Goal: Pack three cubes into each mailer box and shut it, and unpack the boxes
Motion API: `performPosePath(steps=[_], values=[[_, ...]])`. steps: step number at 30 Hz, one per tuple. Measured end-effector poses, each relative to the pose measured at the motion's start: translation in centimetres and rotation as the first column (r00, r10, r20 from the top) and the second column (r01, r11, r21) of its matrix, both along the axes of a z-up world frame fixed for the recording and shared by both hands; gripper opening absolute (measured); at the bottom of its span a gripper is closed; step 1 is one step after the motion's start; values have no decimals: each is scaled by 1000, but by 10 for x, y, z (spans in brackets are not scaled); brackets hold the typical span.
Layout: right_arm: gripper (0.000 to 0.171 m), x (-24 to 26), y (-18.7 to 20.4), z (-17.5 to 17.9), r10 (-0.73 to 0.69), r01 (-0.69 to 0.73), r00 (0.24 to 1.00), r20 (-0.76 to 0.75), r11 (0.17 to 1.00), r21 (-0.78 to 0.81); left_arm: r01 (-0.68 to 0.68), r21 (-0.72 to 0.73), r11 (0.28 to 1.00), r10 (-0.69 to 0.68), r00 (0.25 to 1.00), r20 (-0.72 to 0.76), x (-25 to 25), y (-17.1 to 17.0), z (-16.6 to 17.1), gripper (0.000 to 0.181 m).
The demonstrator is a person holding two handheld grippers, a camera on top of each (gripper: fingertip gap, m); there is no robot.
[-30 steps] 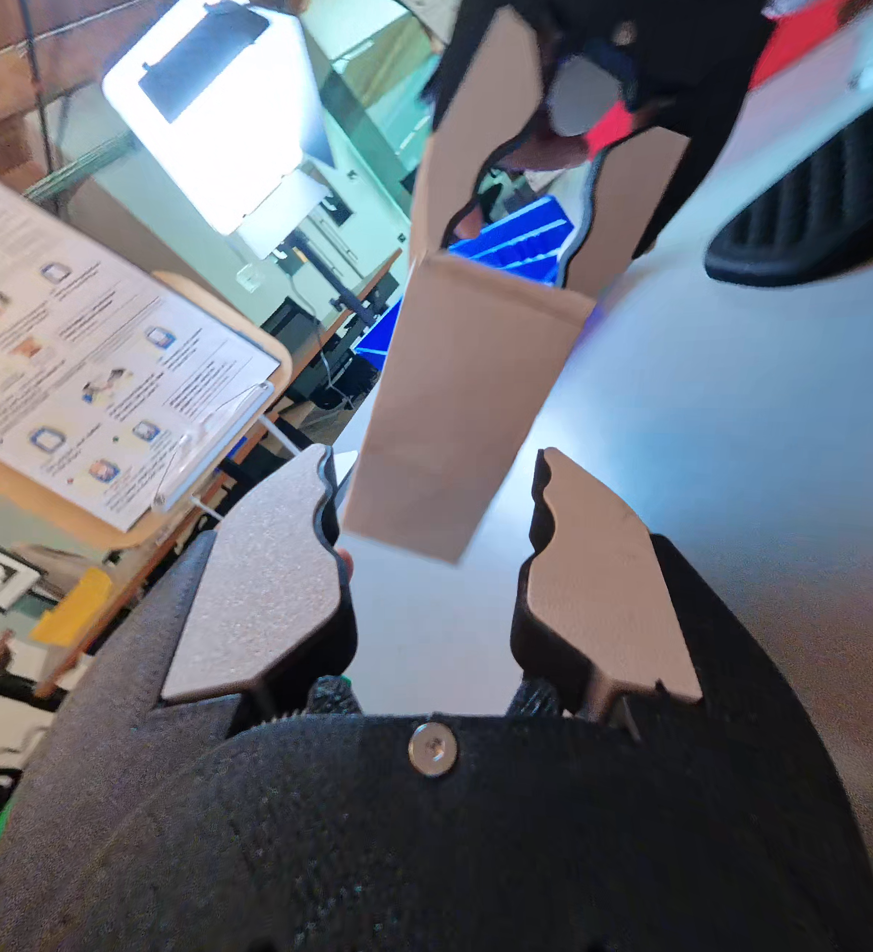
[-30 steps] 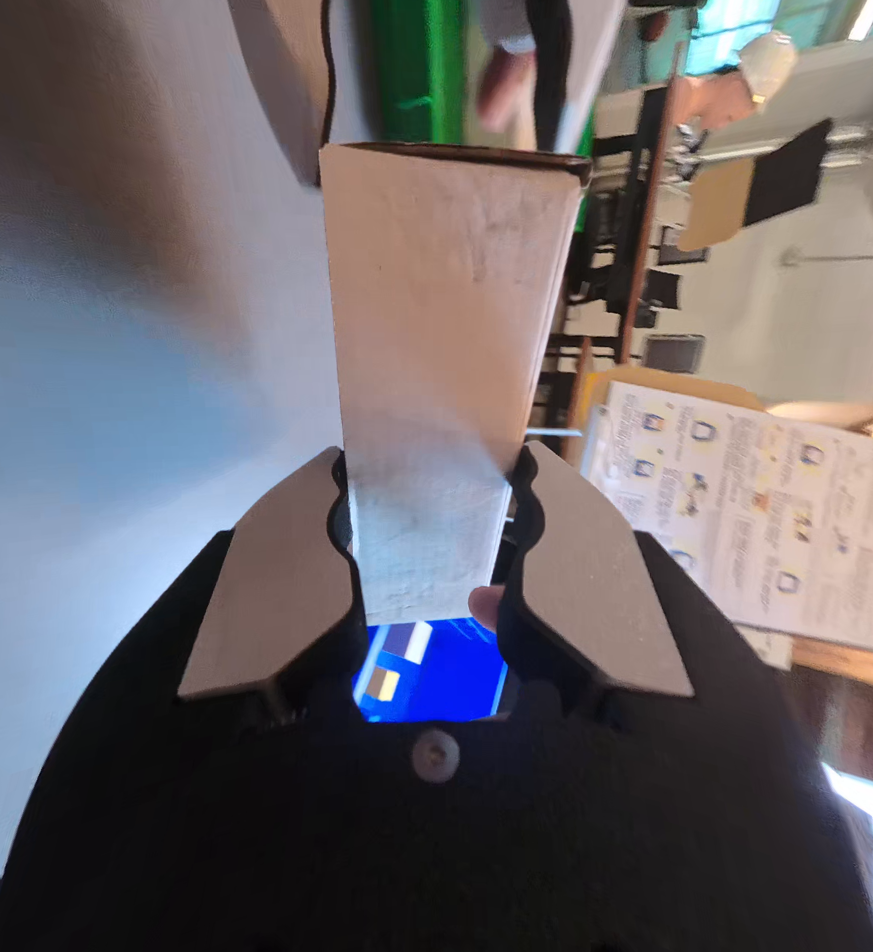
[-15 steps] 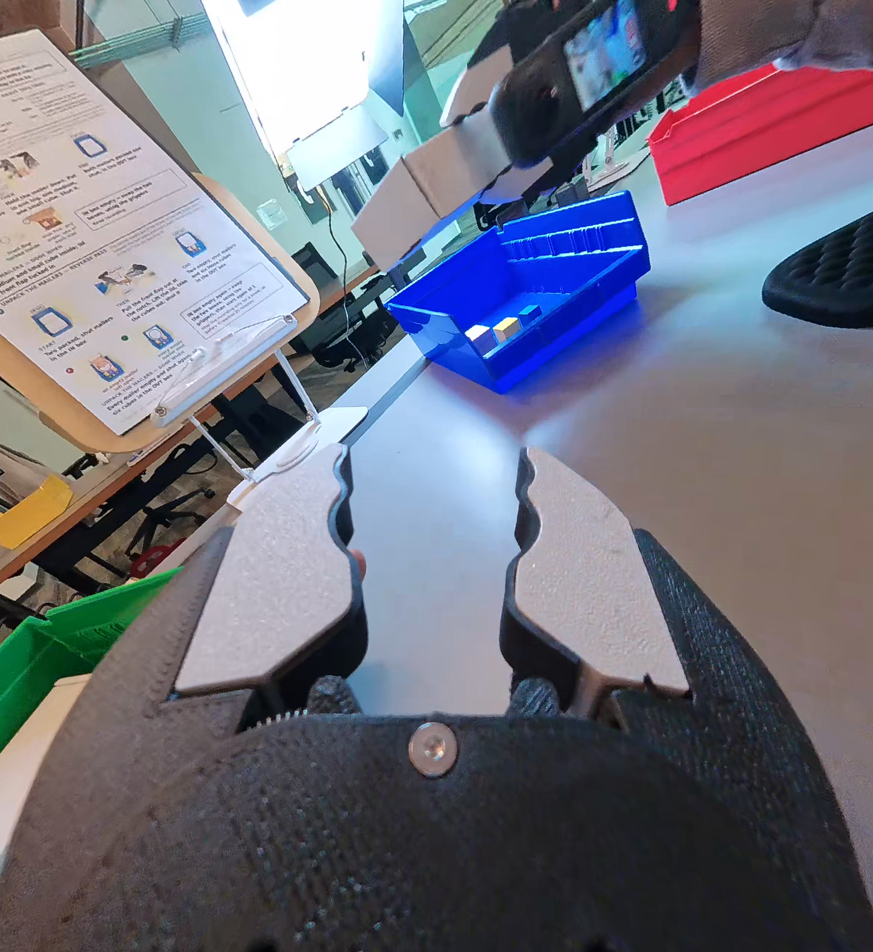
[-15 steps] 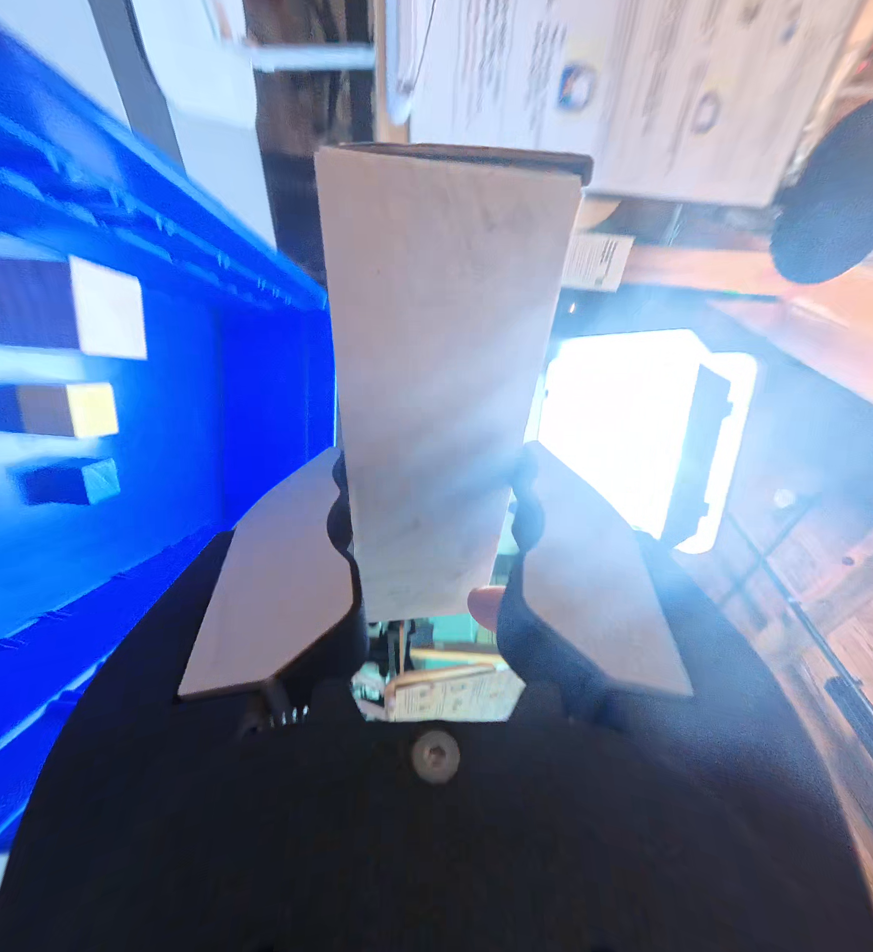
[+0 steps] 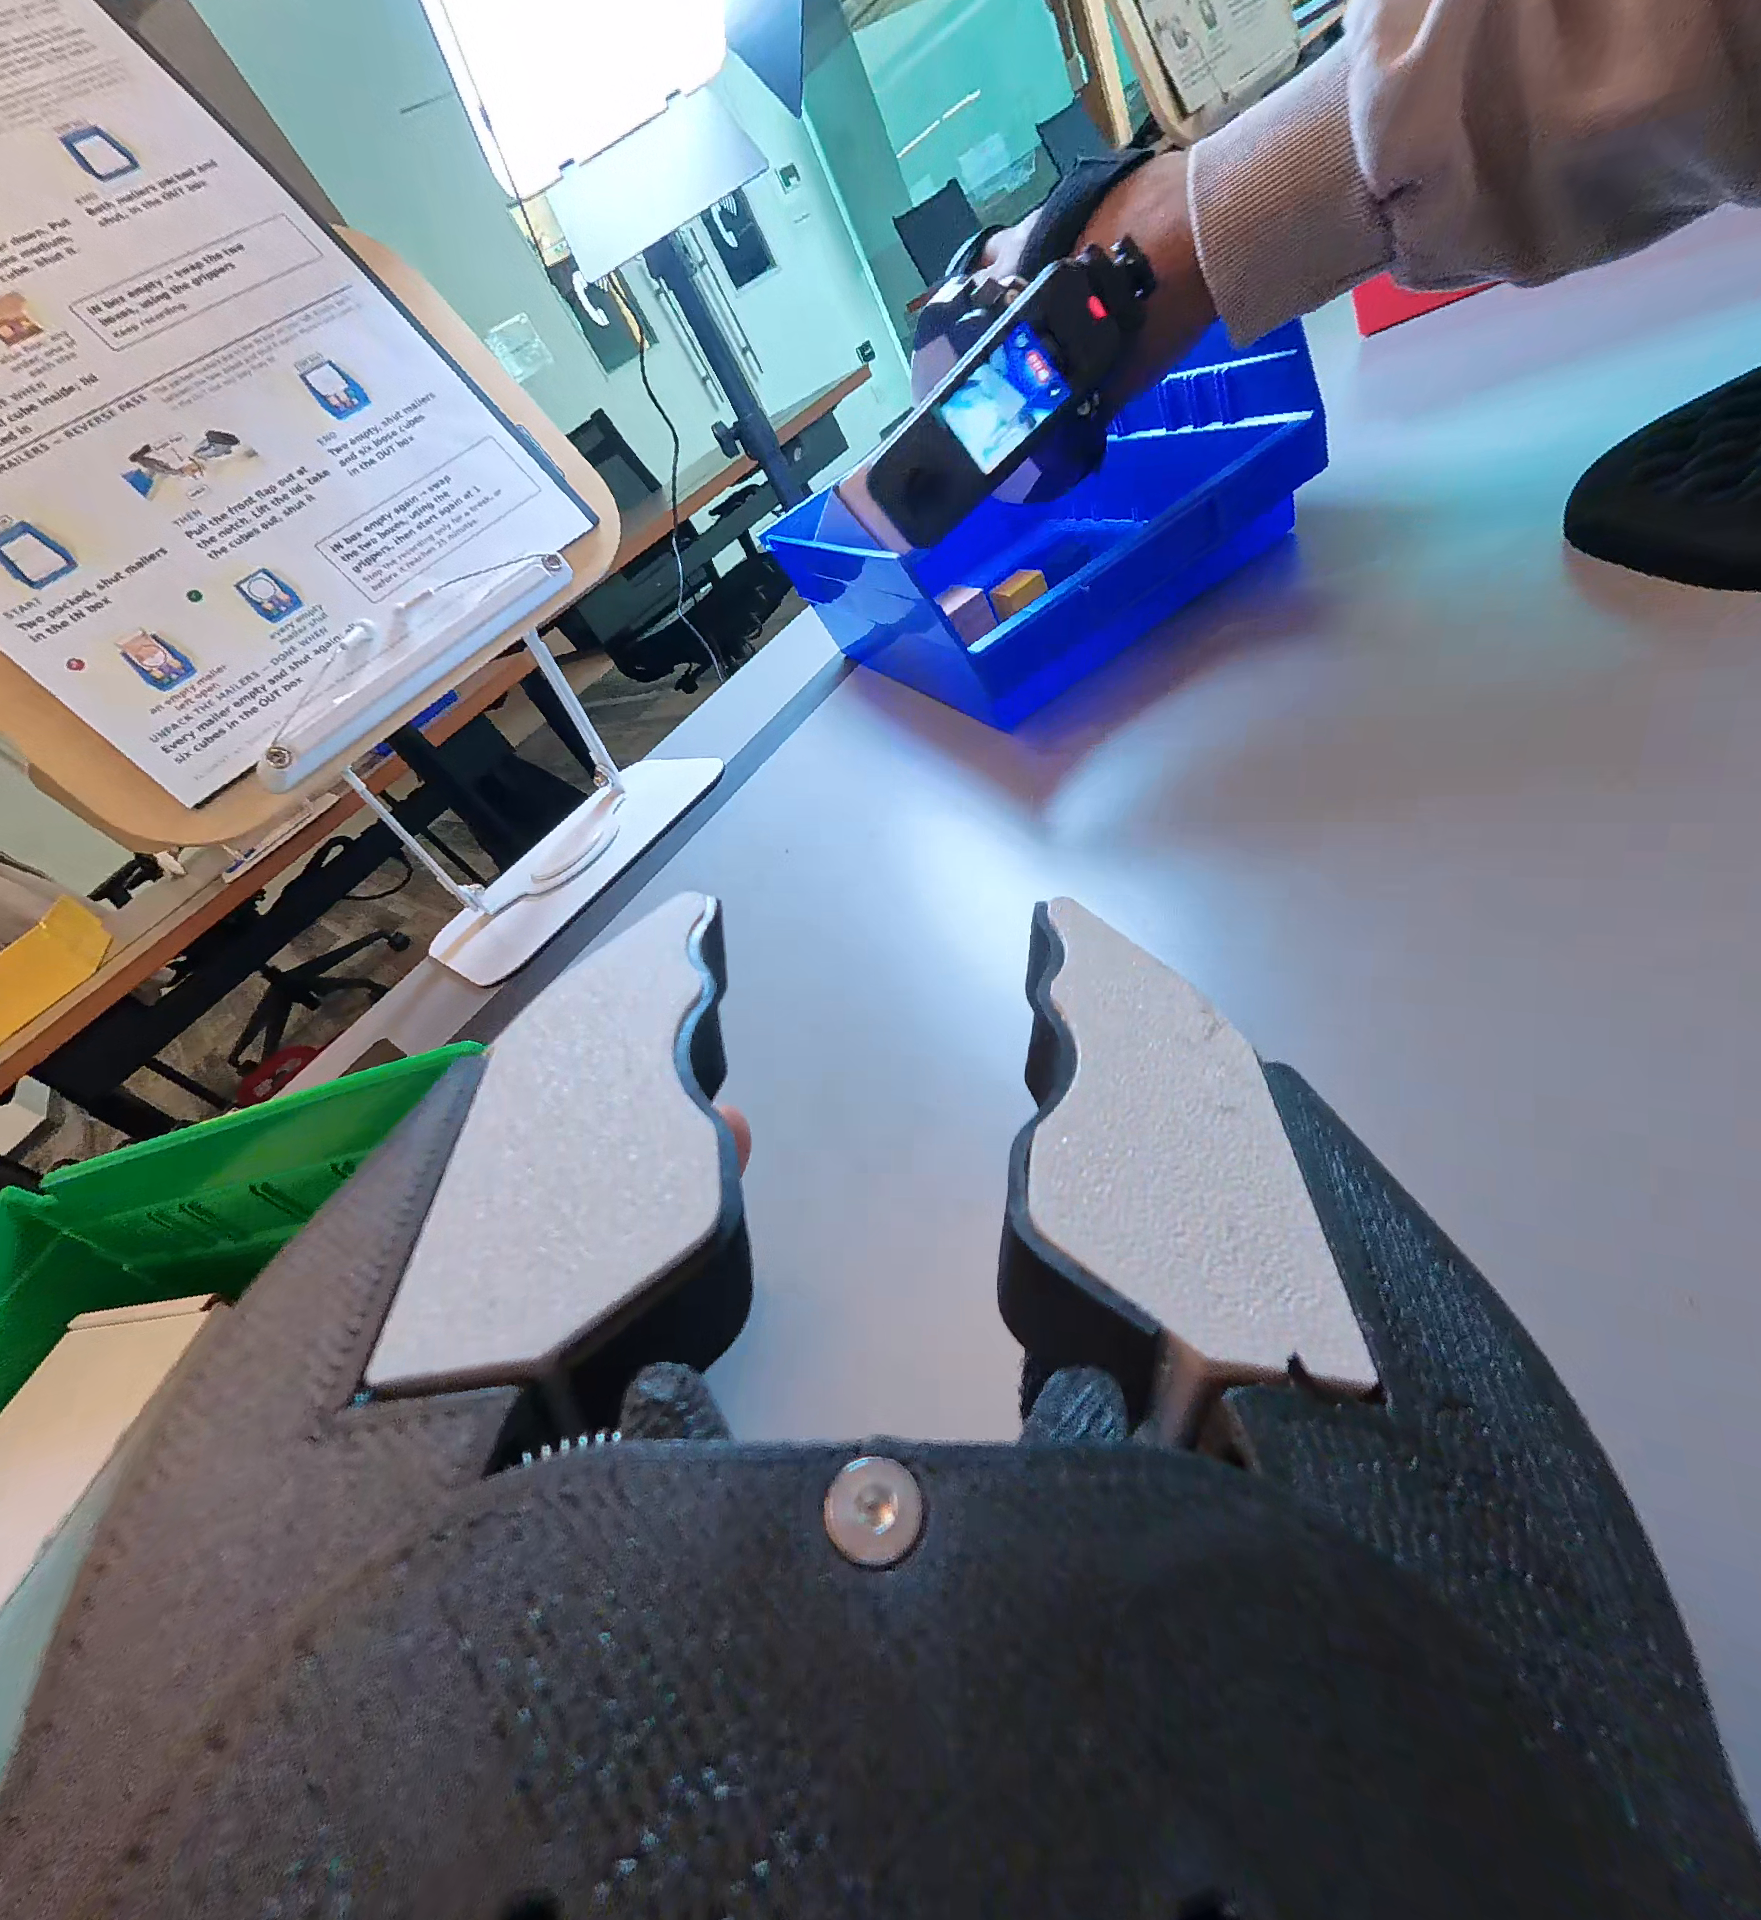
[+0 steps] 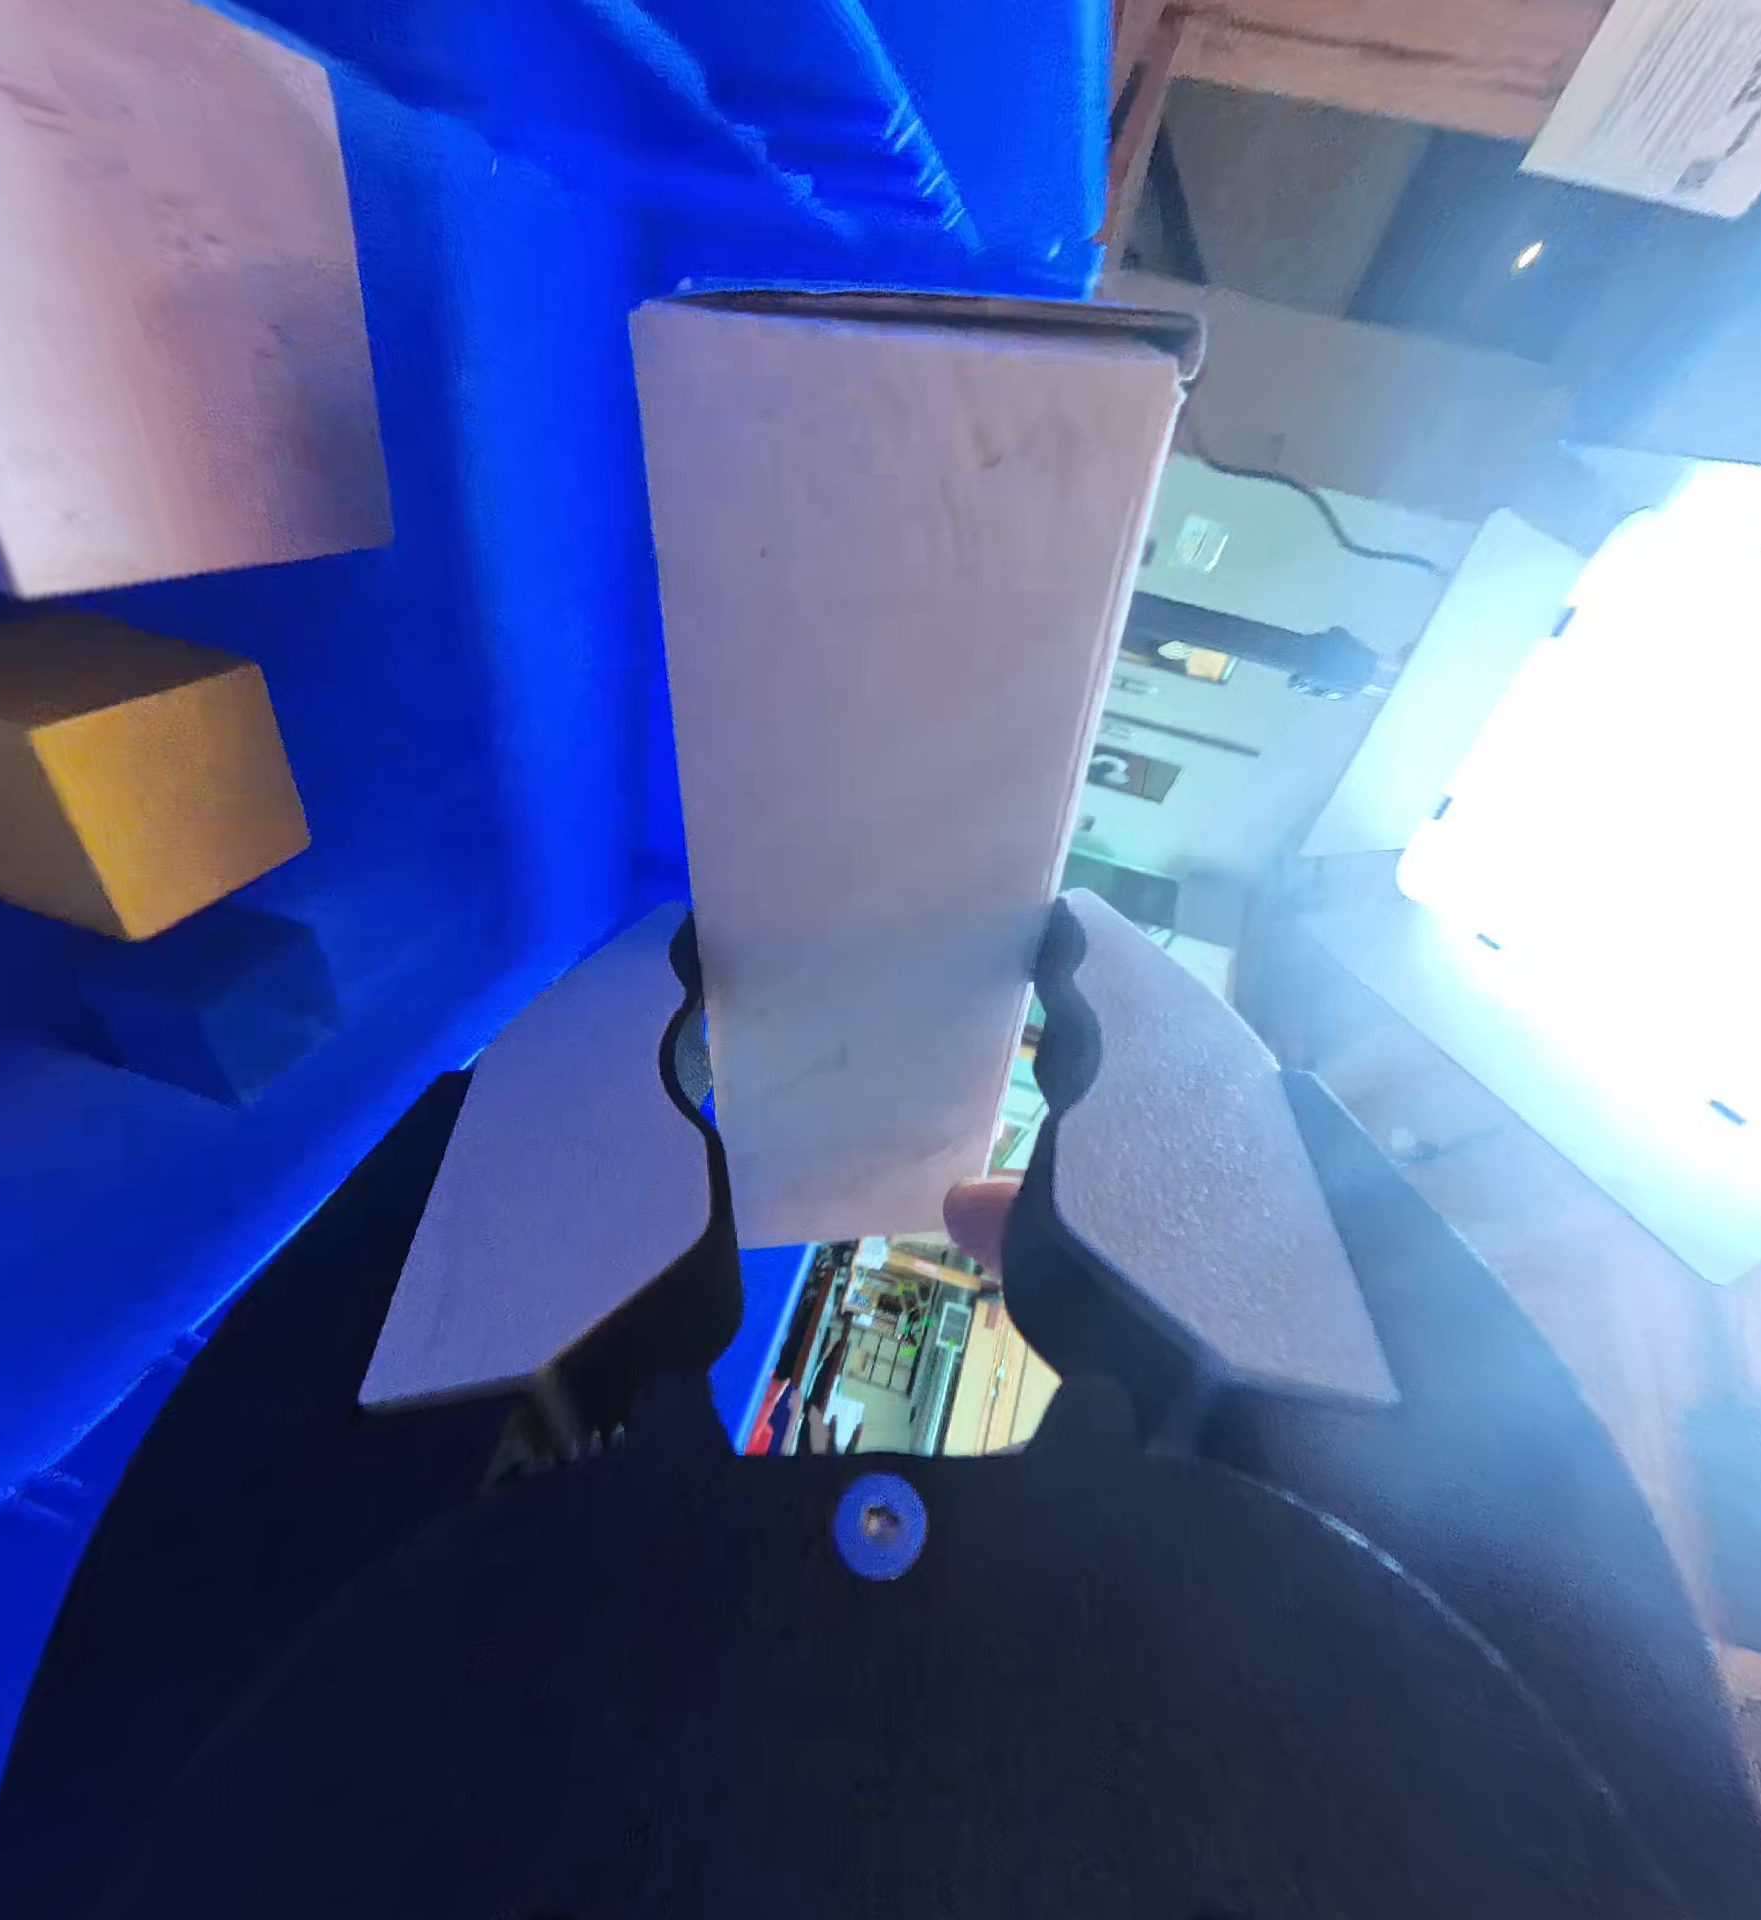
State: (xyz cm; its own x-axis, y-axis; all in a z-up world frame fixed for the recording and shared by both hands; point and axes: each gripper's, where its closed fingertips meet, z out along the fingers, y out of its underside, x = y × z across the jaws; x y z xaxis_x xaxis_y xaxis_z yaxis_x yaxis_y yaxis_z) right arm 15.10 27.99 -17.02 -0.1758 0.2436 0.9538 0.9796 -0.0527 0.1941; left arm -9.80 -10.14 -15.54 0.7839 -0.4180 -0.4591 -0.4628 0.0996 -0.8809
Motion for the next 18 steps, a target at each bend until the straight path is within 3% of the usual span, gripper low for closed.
performPosePath(steps=[4,6,8,11,16,18], values=[[61,-1,10,-31,-83,68,993,-79,981,-180,-3,-9,1000,3,1000,-15,0,0,-4,55],[63,-10,7,-40,-86,35,984,-155,950,-310,-4,-22,1000,4,1000,-11,-1,1,-7,54],[65,-17,-3,-50,-141,4,962,-235,865,-502,-2,-38,999,2,1000,-5,-1,2,-10,53],[58,-27,-2,-41,-157,-74,935,-317,790,-609,3,-64,998,-3,1000,-6,1,4,-15,52],[61,-19,-5,-59,-162,-57,964,-211,649,-759,-7,-68,998,5,999,-37,0,4,-19,50],[53,-17,9,-59,-110,-52,977,-182,705,-707,-8,-72,997,6,999,-32,-2,5,-20,49]])
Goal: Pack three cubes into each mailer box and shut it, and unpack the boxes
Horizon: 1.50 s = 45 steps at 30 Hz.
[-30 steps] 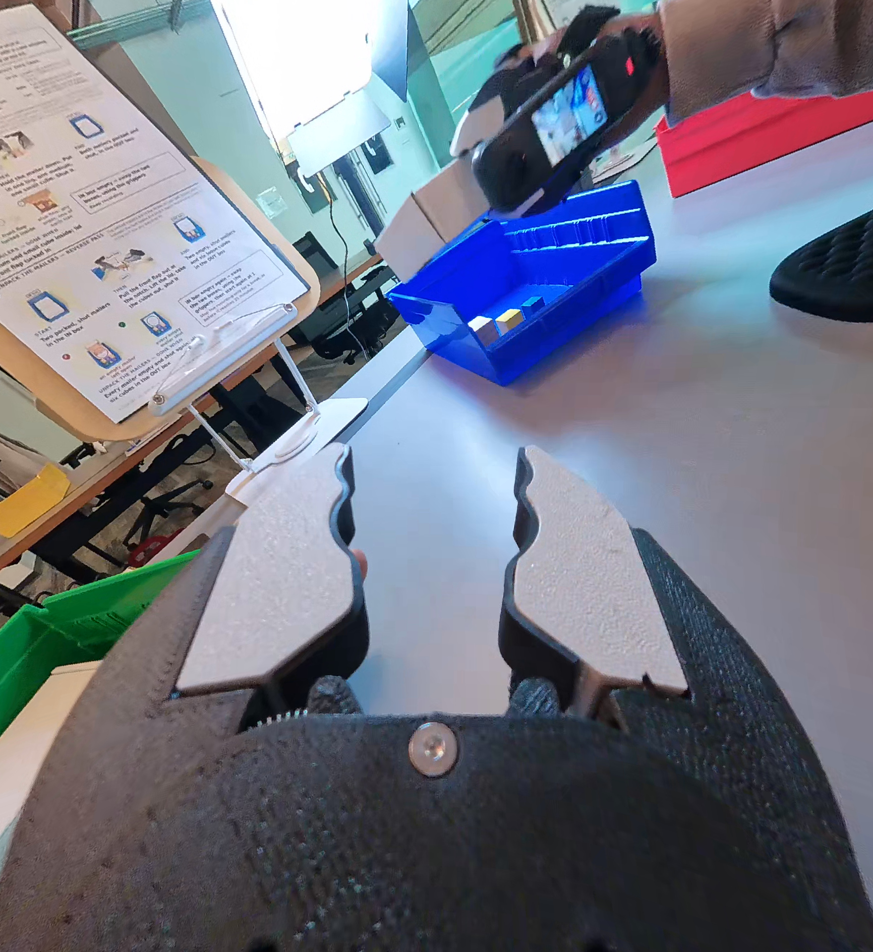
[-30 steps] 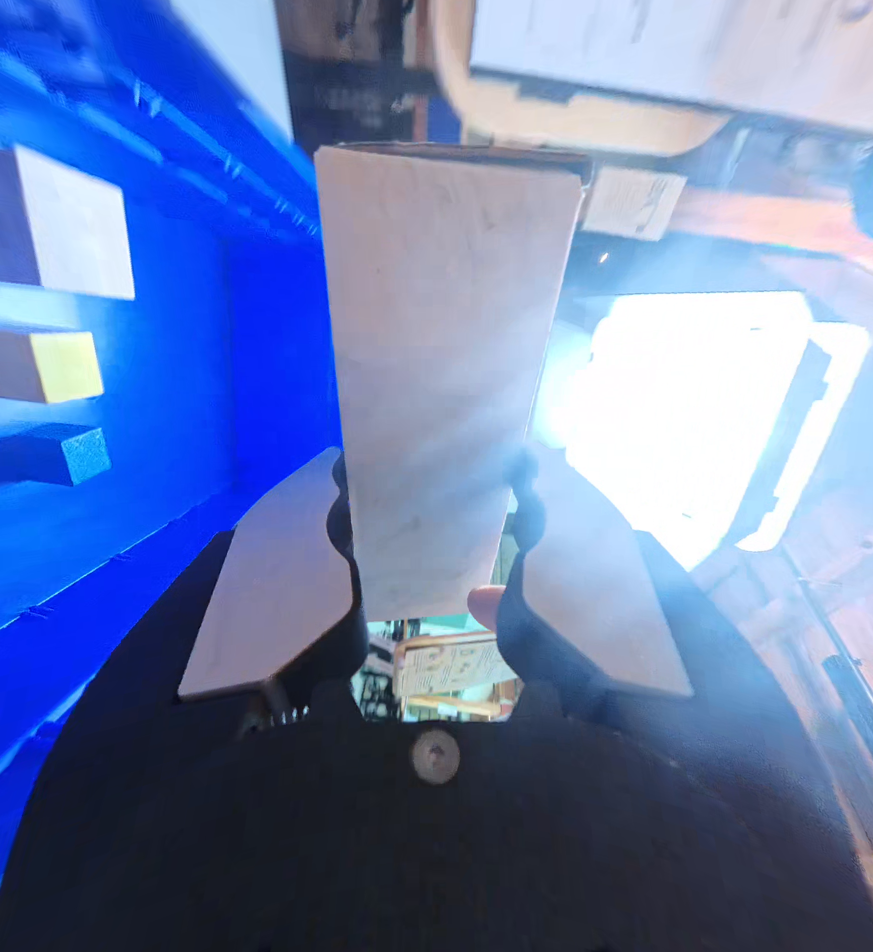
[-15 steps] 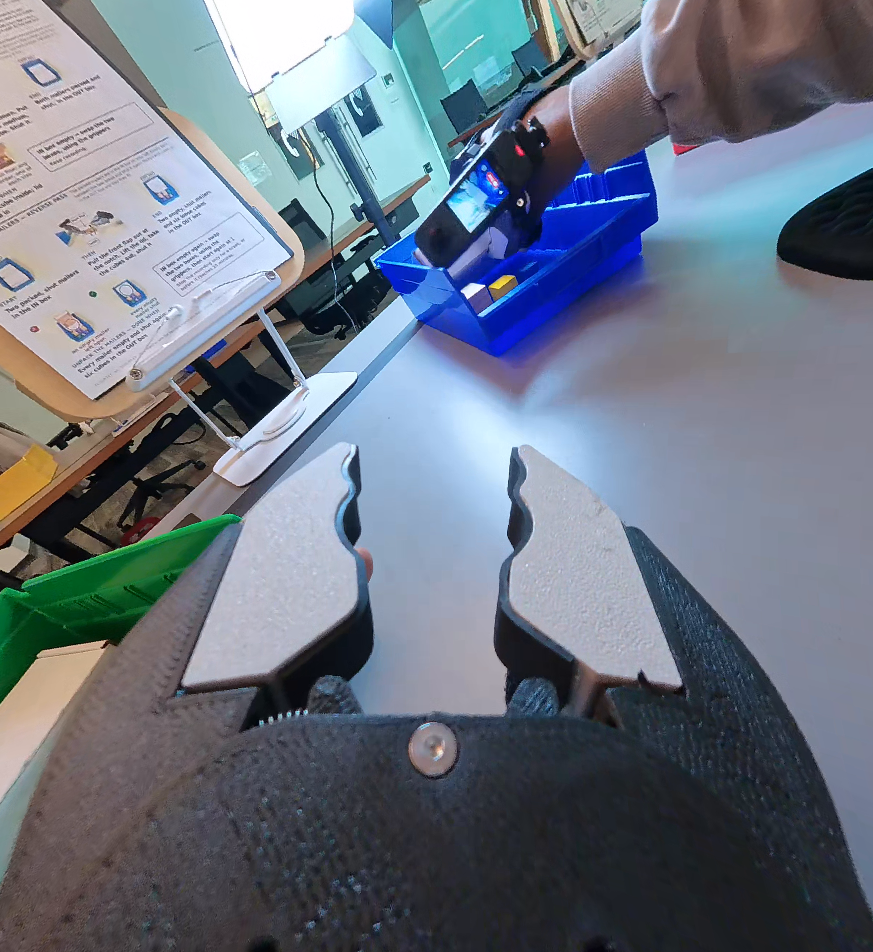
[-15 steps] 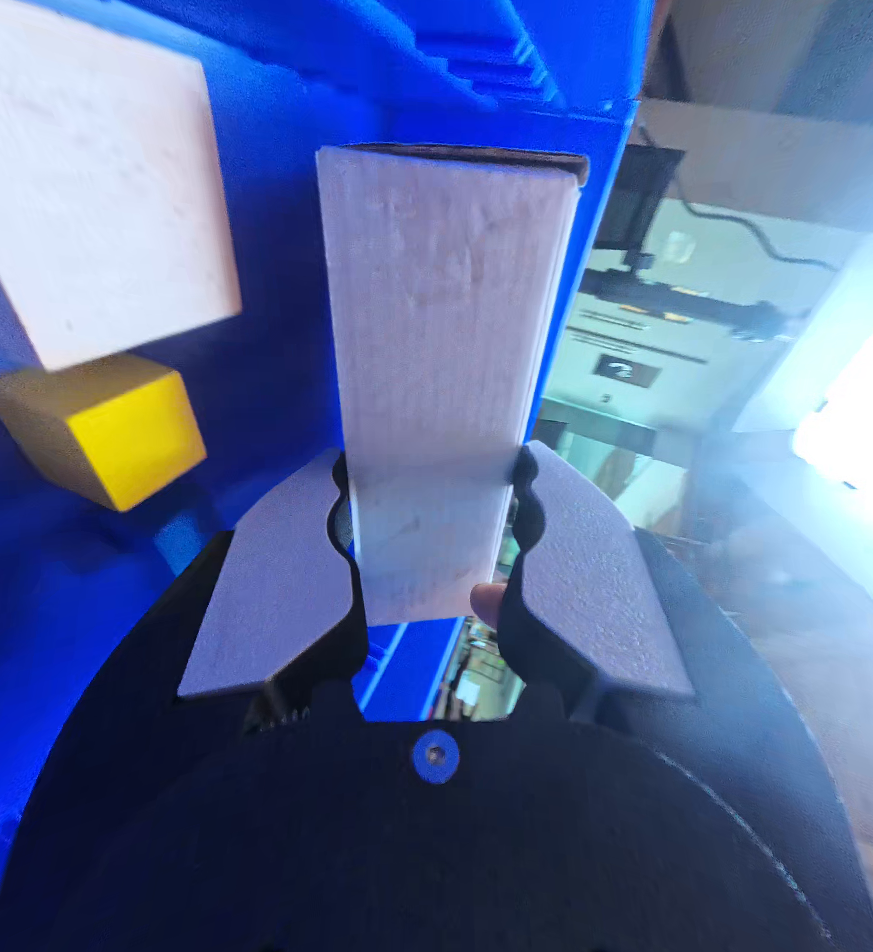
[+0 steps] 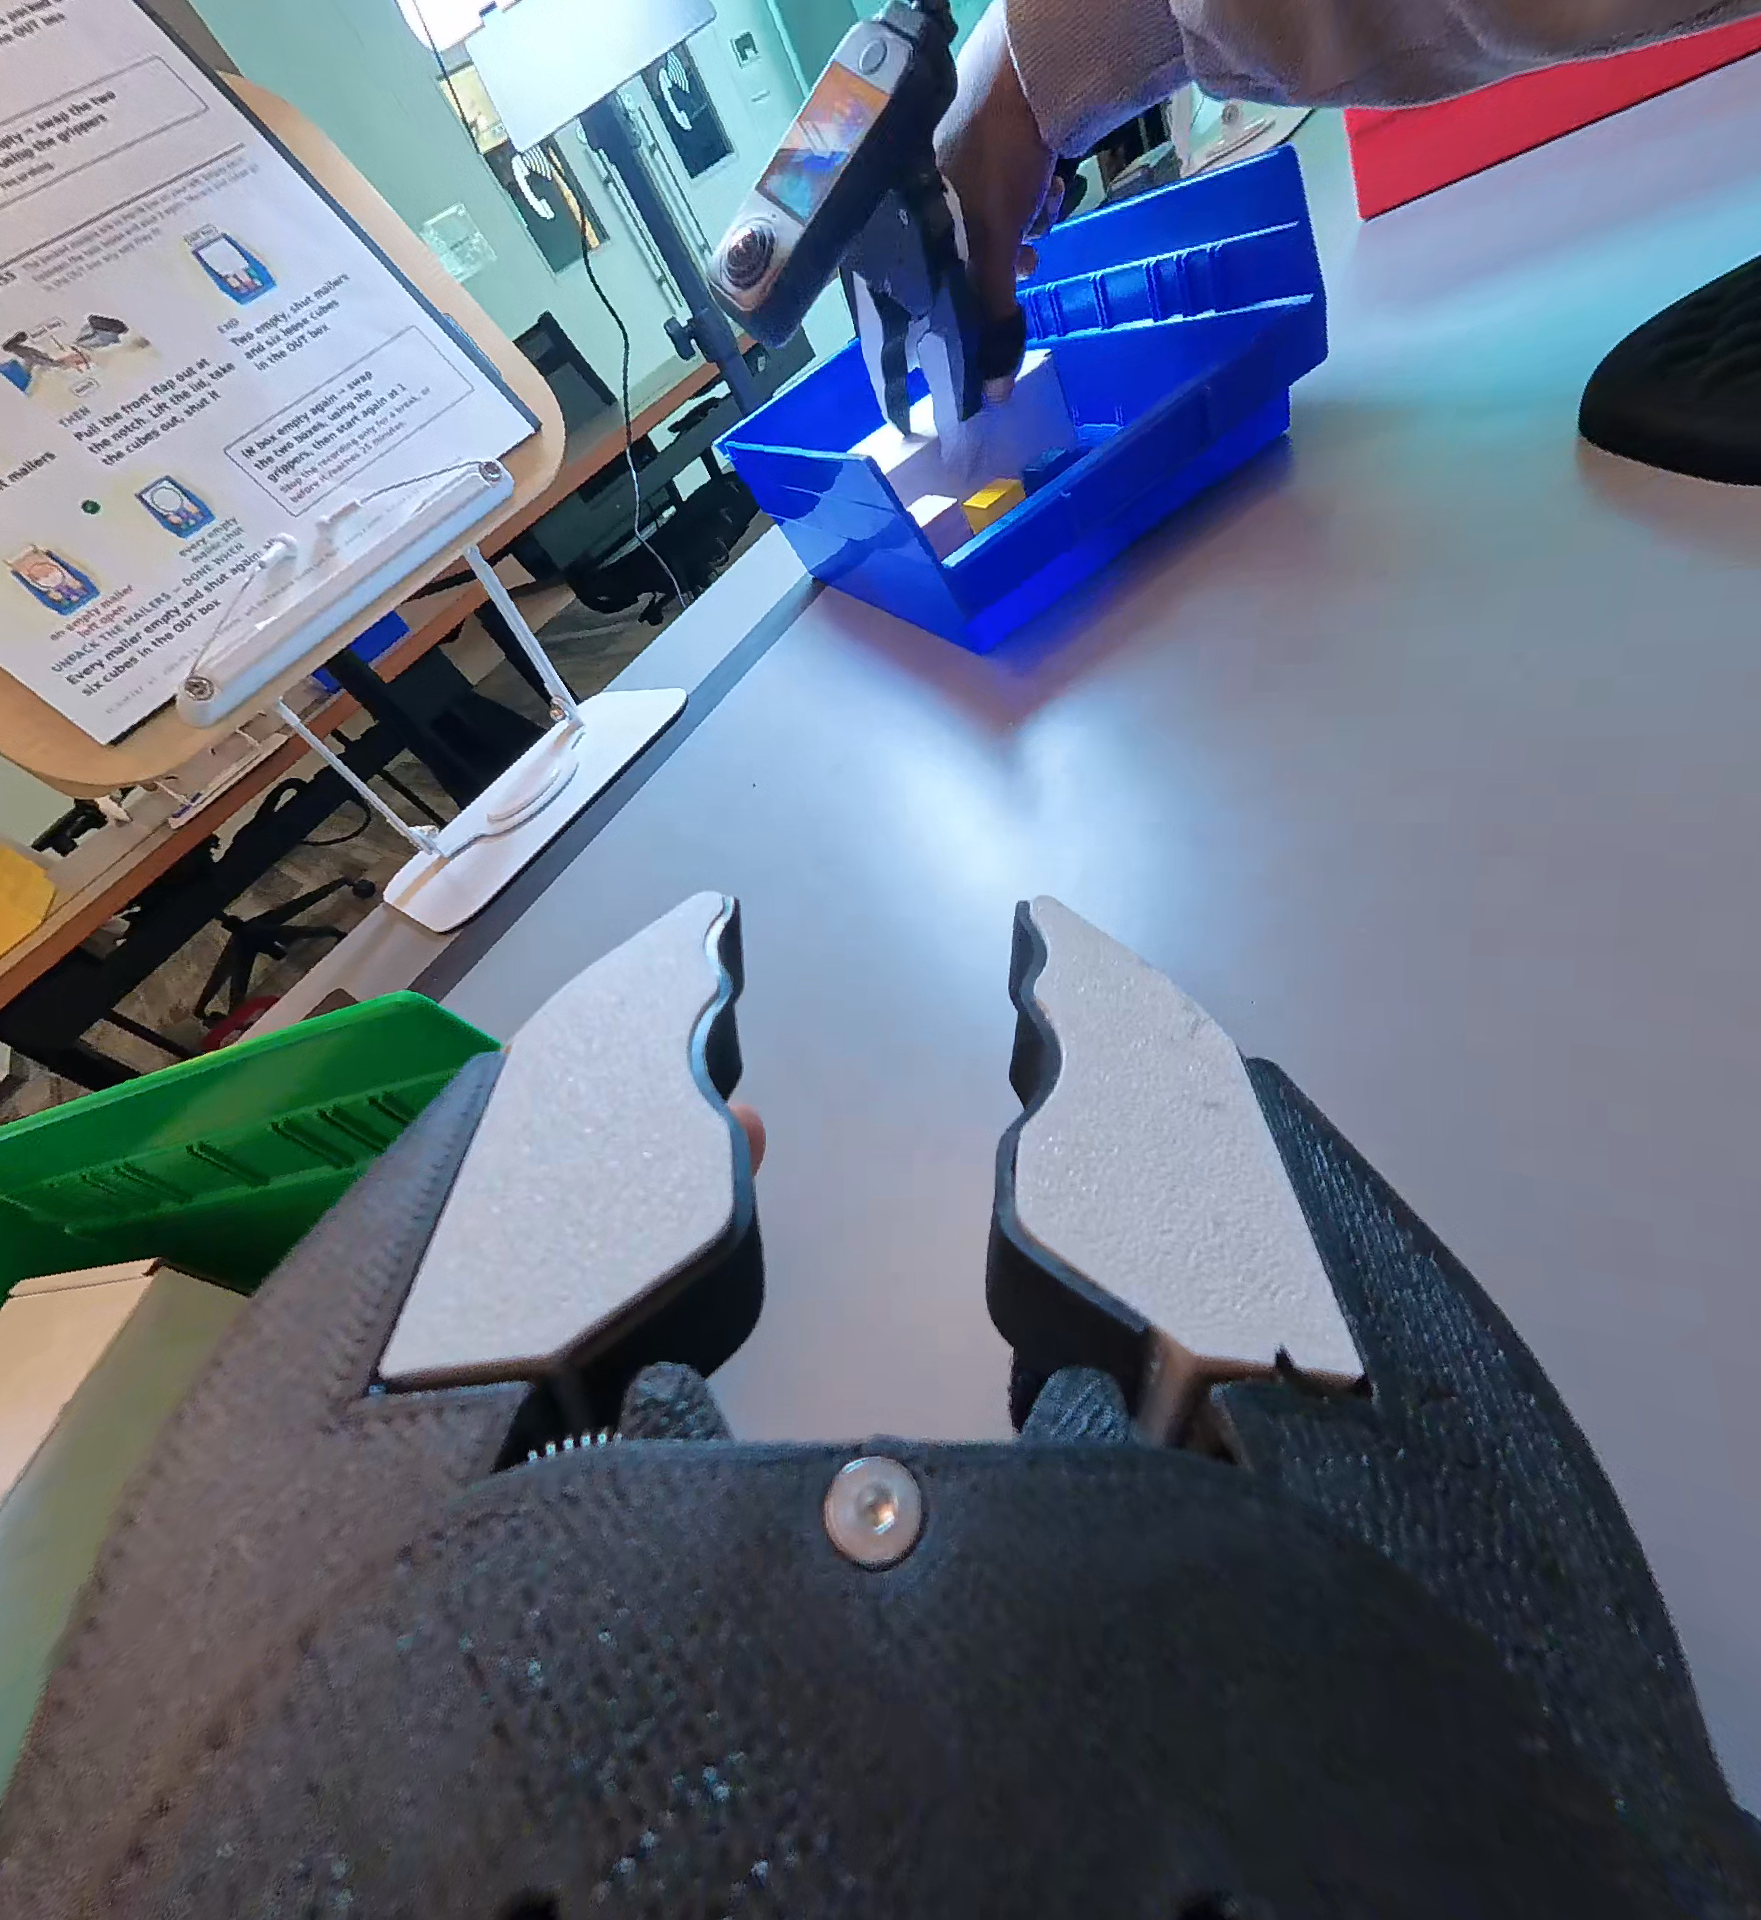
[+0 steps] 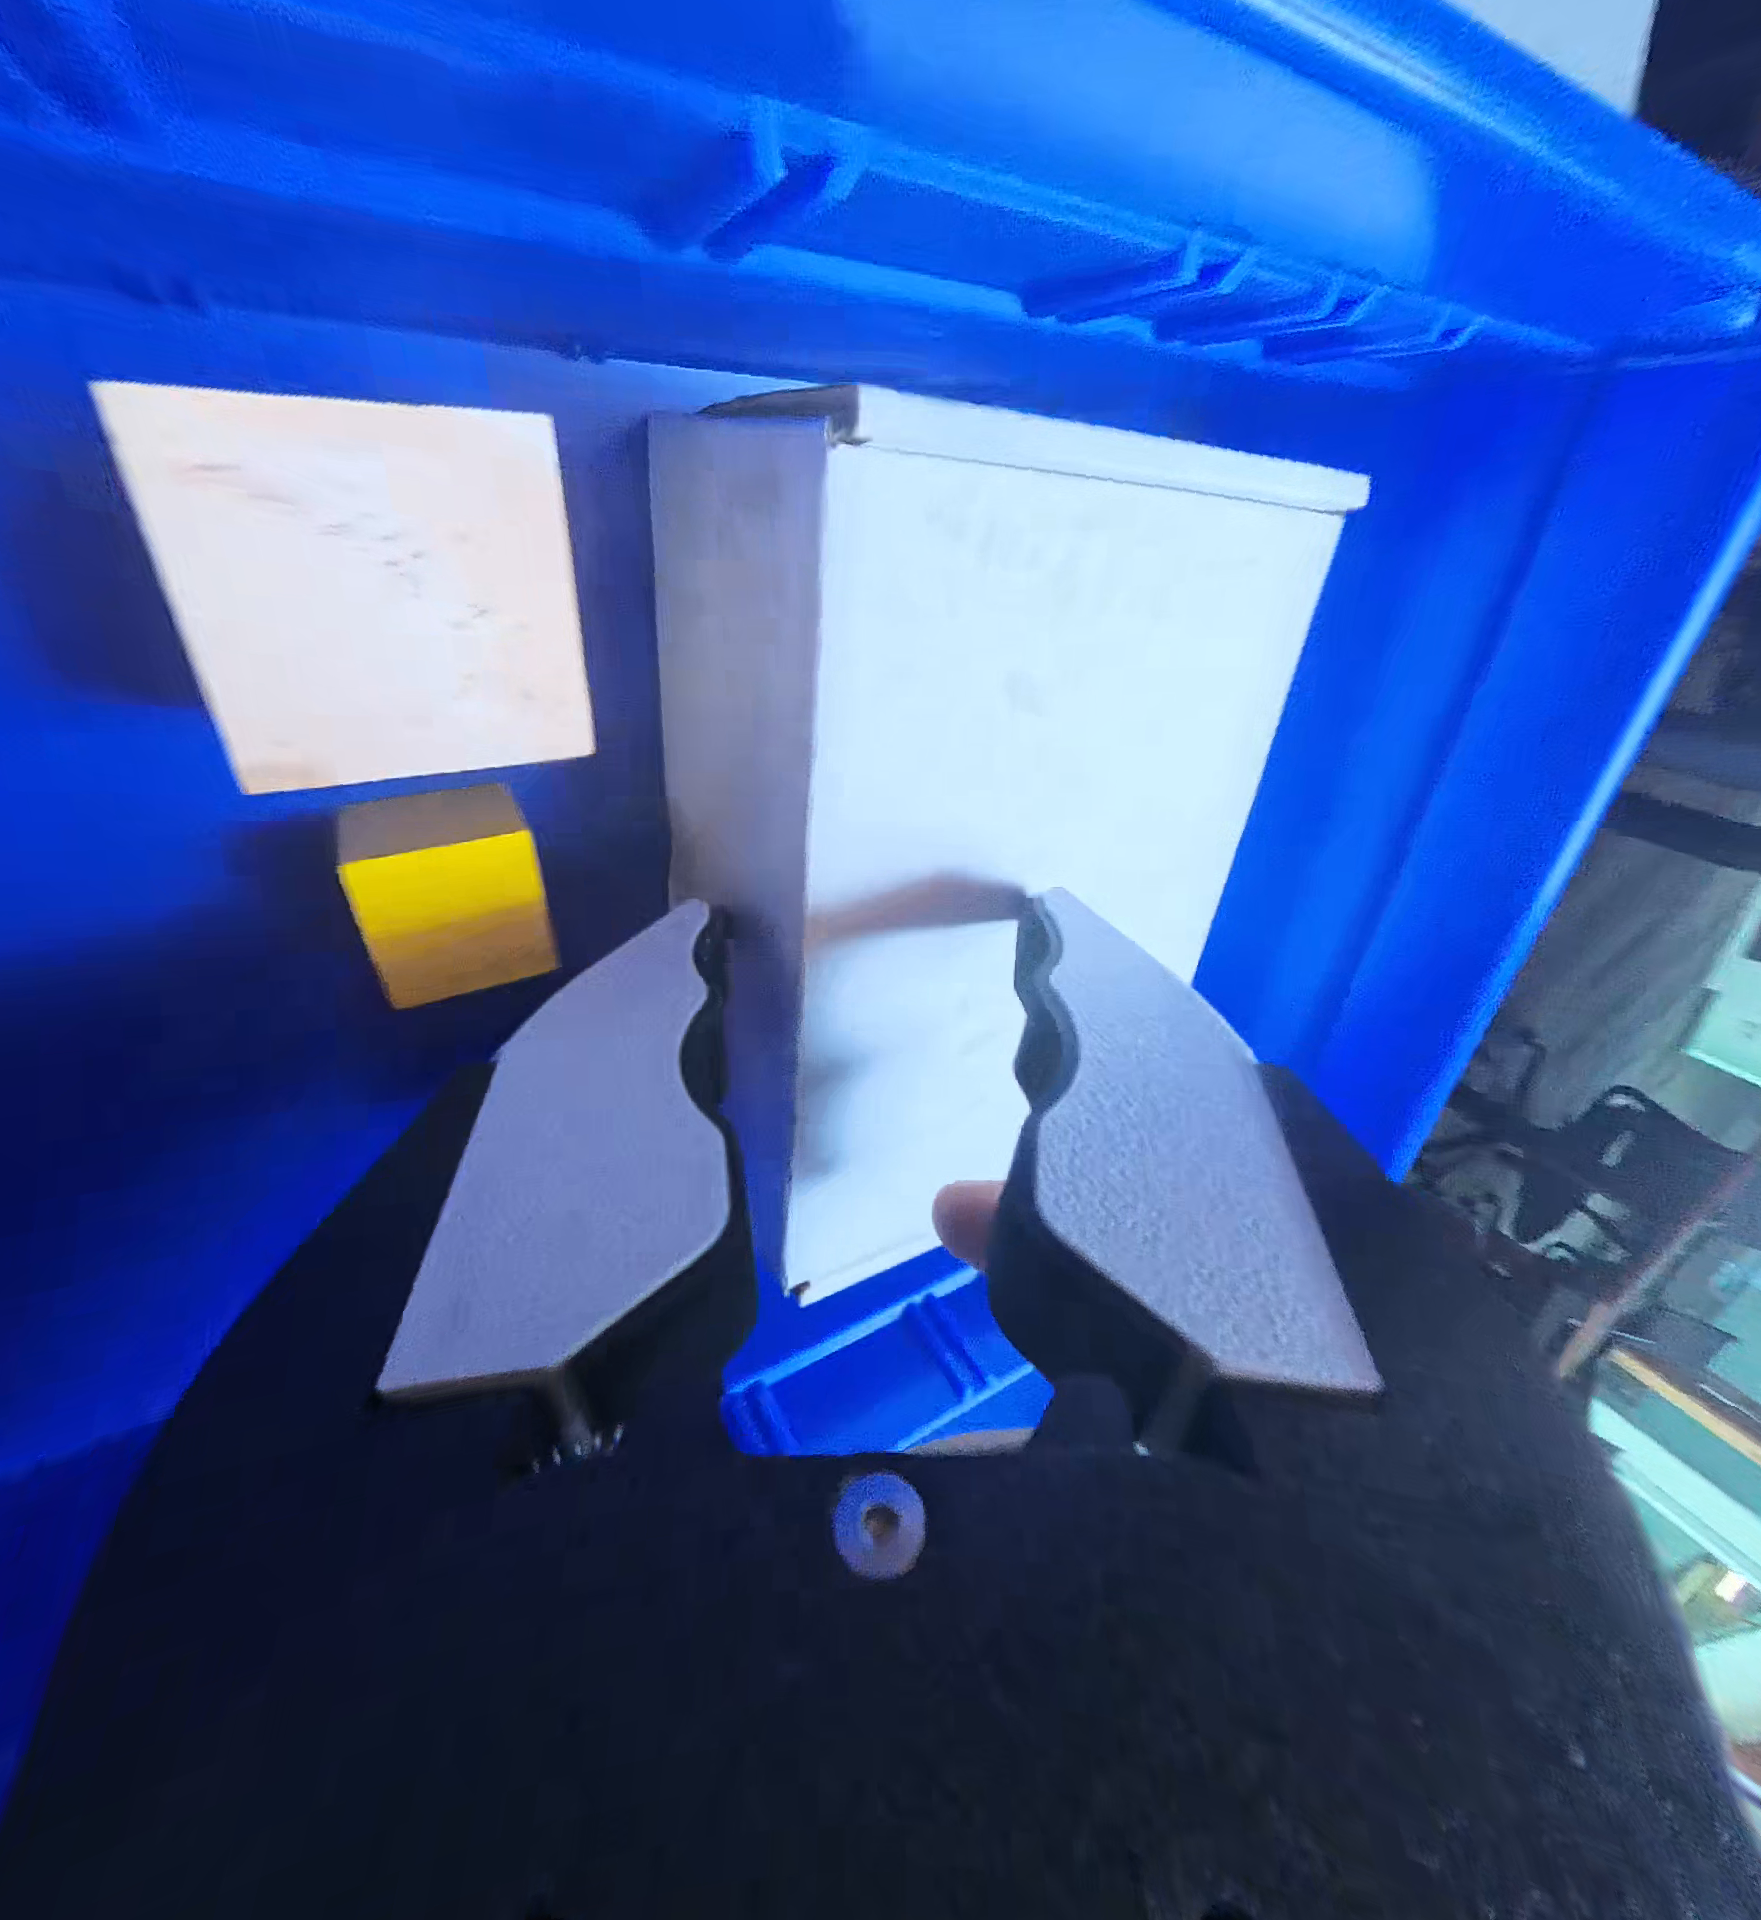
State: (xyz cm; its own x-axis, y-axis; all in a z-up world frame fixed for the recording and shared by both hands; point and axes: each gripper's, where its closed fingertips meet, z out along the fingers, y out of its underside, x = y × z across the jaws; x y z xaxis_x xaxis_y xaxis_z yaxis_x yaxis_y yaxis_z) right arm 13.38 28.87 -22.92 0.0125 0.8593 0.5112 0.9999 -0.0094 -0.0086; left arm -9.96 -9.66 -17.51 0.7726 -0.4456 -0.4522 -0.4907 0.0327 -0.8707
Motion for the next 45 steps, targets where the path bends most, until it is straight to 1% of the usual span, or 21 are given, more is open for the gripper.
performPosePath(steps=[1,6,7,9,11,13,16,19,20,21,24,27,29,30,32,33,34,36,38,40,45], values=[[47,0,8,1,-1,1,1000,12,999,46,0,-6,1000,0,1000,5,-1,1,-1,49],[49,-7,16,7,22,-19,1000,-19,990,138,5,-33,999,-5,1000,15,-2,1,-5,49],[51,-11,11,11,21,-14,998,-54,991,134,8,-39,999,-7,1000,20,-2,1,-5,50],[51,-24,2,31,34,-5,981,-189,988,154,11,-55,998,-9,999,34,-3,1,-5,52],[52,-41,-13,60,63,6,924,-376,984,179,7,-70,998,-3,999,53,-5,1,-5,53],[52,-58,-38,92,111,4,801,-588,982,191,3,-84,996,5,996,88,-8,2,-3,53],[52,-74,-92,132,156,-18,529,-834,985,173,-18,-88,996,30,989,144,-17,4,3,54],[52,-74,-155,142,189,-72,267,-945,982,176,-88,-38,995,93,980,176,-37,6,19,57],[52,-72,-175,137,196,-94,214,-957,979,180,-118,-12,993,119,975,188,-47,7,28,57],[52,-69,-193,128,193,-112,184,-964,978,174,-153,11,988,148,968,201,-60,7,37,58],[45,-57,-228,103,163,-139,136,-977,980,144,-259,24,966,245,938,245,-110,11,62,57],[25,-49,-238,94,134,-159,111,-985,981,116,-346,-7,938,340,919,200,-164,20,80,59],[6,-47,-236,96,133,-156,104,-986,981,116,-364,-93,927,373,920,117,-195,32,81,62],[0,-48,-236,96,124,-166,99,-987,980,106,-368,-156,917,382,921,73,-209,39,78,64],[0,-54,-238,92,89,-198,94,-992,978,68,-357,-299,885,366,930,-29,-233,55,64,71],[0,-56,-239,89,78,-212,97,-992,976,56,-342,-396,852,341,937,-76,-243,62,51,75],[0,-59,-242,85,75,-225,104,-992,973,50,-346,-491,800,324,937,-132,-255,68,37,78],[3,-63,-247,78,82,-244,126,-989,968,50,-386,-596,704,288,922,-257,-281,81,12,85],[4,-66,-252,73,100,-264,149,-984,963,58,-392,-712,583,239,920,-311,-297,87,-11,94],[6,-67,-255,68,127,-270,173,-977,960,77,-433,-739,516,198,900,-389,-313,96,-25,98],[6,-68,-253,56,129,-284,216,-968,957,64,-480,-811,334,103,874,-474,-333,105,-51,117]])
